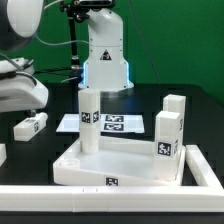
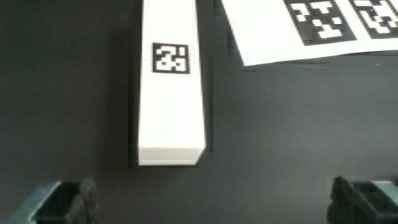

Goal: Assemble desk

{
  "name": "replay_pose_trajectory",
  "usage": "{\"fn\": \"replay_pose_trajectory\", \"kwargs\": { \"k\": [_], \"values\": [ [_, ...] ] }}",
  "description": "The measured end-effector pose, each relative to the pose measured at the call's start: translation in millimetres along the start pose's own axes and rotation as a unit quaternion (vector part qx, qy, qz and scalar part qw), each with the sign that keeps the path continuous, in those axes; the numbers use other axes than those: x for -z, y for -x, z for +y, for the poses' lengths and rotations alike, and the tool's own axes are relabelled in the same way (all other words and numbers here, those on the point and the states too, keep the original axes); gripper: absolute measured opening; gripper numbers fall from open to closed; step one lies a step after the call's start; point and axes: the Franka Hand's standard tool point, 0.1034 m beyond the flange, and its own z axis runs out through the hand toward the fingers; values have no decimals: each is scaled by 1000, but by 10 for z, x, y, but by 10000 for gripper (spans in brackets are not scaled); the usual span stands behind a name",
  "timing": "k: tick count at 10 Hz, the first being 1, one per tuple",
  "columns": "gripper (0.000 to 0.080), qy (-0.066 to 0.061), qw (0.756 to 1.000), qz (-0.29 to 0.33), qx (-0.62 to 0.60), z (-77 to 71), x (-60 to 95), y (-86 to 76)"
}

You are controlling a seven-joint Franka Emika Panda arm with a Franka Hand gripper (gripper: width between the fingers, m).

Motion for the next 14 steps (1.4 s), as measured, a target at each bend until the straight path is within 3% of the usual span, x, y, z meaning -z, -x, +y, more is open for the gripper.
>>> {"fn": "replay_pose_trajectory", "kwargs": {
  "k": [1, 4, 6, 9, 11, 14],
  "values": [
    [649, 0, 1000, 0, -7, 3, -14, -4],
    [649, -3, 998, -35, -56, 181, -363, -33],
    [649, -3, 997, -53, -64, 167, -546, -27],
    [649, -3, 997, -49, -65, 183, -525, -34],
    [649, -11, 994, -74, -75, 165, -577, 32],
    [649, -8, 994, -75, -77, 167, -583, 10]
  ]
}}
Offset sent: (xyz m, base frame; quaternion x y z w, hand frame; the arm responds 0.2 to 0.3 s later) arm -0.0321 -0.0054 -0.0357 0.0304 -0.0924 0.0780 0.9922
